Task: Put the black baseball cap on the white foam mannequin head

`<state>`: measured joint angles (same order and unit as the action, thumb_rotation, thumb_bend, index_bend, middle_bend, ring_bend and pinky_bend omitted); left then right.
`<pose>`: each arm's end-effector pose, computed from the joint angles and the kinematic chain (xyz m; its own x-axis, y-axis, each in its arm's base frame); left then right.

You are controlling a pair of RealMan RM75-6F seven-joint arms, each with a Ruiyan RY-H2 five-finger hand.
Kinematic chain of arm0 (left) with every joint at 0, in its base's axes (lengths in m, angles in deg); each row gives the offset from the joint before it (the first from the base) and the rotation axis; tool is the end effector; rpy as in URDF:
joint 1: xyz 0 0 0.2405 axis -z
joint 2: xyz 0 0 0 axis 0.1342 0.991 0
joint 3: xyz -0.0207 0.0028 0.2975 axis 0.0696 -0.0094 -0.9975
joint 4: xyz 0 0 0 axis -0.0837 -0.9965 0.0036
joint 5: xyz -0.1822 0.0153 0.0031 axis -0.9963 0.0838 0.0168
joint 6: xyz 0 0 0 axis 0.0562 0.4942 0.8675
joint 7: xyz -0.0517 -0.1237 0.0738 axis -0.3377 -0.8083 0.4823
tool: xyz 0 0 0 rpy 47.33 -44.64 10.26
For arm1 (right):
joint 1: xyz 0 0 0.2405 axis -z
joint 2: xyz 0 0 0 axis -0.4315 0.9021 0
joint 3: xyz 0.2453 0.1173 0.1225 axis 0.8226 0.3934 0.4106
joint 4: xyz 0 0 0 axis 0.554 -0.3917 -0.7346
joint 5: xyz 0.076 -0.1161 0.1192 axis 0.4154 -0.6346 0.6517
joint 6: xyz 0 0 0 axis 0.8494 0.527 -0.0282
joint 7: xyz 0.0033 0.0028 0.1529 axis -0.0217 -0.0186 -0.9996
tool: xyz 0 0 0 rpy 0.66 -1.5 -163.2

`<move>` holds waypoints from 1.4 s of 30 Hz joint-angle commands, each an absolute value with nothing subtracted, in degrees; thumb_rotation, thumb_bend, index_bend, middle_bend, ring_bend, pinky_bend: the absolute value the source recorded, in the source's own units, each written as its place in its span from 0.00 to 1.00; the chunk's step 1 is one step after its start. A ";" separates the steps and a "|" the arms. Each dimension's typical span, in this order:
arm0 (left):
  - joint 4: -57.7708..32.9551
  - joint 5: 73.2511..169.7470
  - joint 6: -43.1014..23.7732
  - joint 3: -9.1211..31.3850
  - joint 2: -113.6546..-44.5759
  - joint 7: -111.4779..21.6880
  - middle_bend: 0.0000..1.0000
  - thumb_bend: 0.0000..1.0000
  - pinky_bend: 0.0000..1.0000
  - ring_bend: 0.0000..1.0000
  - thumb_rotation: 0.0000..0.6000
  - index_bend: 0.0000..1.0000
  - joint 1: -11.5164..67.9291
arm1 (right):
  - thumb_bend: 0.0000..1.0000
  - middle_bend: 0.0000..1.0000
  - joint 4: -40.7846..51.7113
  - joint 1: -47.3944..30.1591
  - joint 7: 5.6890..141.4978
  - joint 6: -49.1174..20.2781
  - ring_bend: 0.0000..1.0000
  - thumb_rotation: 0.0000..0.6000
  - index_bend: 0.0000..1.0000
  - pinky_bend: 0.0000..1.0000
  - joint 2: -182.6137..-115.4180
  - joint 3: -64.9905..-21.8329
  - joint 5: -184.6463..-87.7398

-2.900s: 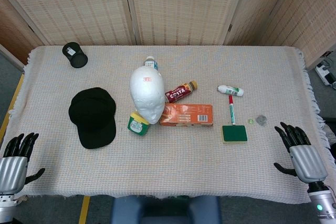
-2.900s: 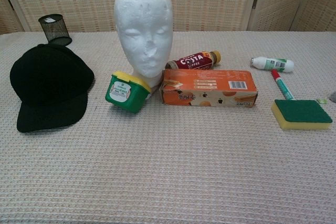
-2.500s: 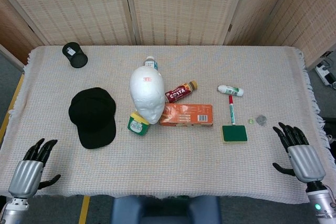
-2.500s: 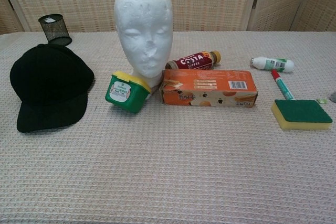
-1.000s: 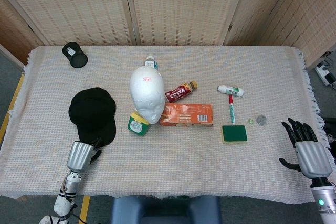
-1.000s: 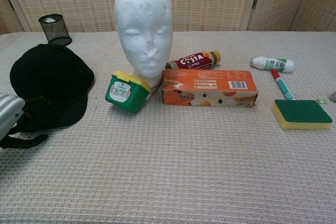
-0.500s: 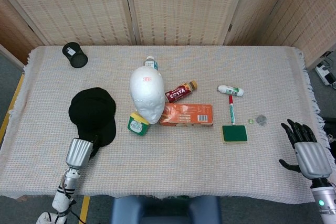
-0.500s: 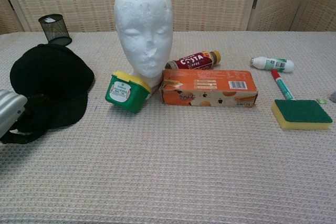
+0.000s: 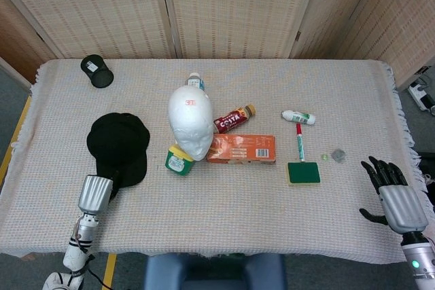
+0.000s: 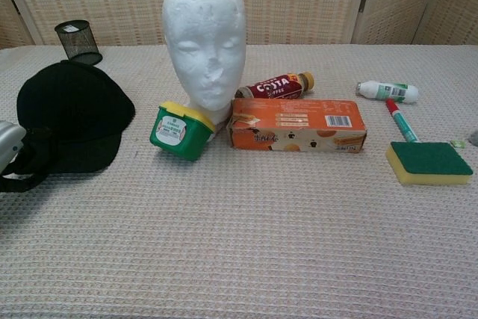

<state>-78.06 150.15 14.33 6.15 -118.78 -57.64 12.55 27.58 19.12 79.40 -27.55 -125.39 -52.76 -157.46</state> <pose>-0.3219 0.2829 -0.0332 0.5796 -0.2032 0.7892 0.7606 -0.2127 -0.6134 -0.3389 -0.1910 0.2011 0.4650 -0.1627 0.8703 -0.8829 -0.0129 0.4693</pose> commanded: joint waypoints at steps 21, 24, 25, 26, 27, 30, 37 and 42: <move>-75.38 140.95 27.18 15.43 -111.84 -64.82 1.00 0.47 1.00 1.00 1.00 0.76 18.72 | 0.09 0.00 29.36 19.43 76.97 -27.96 0.00 1.00 0.00 0.00 -123.51 -54.51 -161.07; -74.47 140.07 29.04 16.63 -110.65 -65.38 1.00 0.47 1.00 1.00 1.00 0.76 20.29 | 0.09 0.00 29.67 19.53 76.53 -28.14 0.00 1.00 0.00 0.00 -123.19 -54.66 -161.39; -74.11 139.78 29.59 17.06 -110.16 -65.40 1.00 0.48 1.00 1.00 1.00 0.76 20.98 | 0.09 0.00 29.79 19.61 76.31 -28.30 0.00 1.00 0.00 0.00 -123.04 -54.71 -161.54; -73.88 139.54 30.04 17.42 -109.77 -65.27 1.00 0.48 1.00 1.00 1.00 0.76 21.56 | 0.09 0.00 29.87 19.68 76.12 -28.43 0.00 1.00 0.00 0.00 -122.92 -54.75 -161.65; -73.58 139.24 30.45 17.86 -109.33 -65.19 1.00 0.48 1.00 1.00 1.00 0.76 22.22 | 0.09 0.00 29.95 19.75 75.94 -28.58 0.00 1.00 0.00 0.00 -122.78 -54.78 -161.75; -72.39 138.26 31.76 19.47 -107.64 -64.62 1.00 0.49 1.00 1.00 1.00 0.76 24.85 | 0.09 0.00 30.22 19.97 75.38 -29.02 0.00 1.00 0.00 0.00 -122.31 -54.82 -161.95; -67.88 137.52 33.58 22.22 -103.38 -60.63 1.00 0.49 1.00 1.00 1.00 0.76 32.64 | 0.09 0.00 30.30 19.95 73.82 -28.89 0.00 1.00 0.00 0.00 -121.44 -54.69 -161.64; -63.19 139.11 34.22 22.03 -102.19 -56.10 1.00 0.49 1.00 1.00 1.00 0.76 37.24 | 0.09 0.00 30.25 19.91 73.07 -28.81 0.00 1.00 0.00 0.00 -120.99 -54.46 -161.24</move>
